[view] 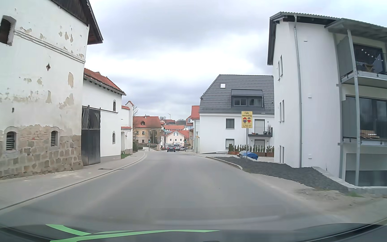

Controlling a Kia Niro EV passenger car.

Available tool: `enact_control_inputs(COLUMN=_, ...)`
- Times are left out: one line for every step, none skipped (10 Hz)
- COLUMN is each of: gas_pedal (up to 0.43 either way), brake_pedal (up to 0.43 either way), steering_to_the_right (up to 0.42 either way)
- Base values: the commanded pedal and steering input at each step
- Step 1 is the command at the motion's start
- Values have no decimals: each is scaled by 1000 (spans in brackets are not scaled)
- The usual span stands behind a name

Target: Follow the waypoints while adhering to traffic rules and regulations

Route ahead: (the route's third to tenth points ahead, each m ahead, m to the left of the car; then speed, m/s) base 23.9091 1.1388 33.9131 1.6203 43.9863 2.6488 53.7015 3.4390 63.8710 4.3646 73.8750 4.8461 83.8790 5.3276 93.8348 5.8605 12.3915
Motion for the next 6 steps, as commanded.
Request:
enact_control_inputs(gas_pedal=0, brake_pedal=104, steering_to_the_right=-18)
enact_control_inputs(gas_pedal=0, brake_pedal=98, steering_to_the_right=-18)
enact_control_inputs(gas_pedal=0, brake_pedal=104, steering_to_the_right=-18)
enact_control_inputs(gas_pedal=0, brake_pedal=104, steering_to_the_right=-19)
enact_control_inputs(gas_pedal=0, brake_pedal=104, steering_to_the_right=-19)
enact_control_inputs(gas_pedal=0, brake_pedal=110, steering_to_the_right=-19)
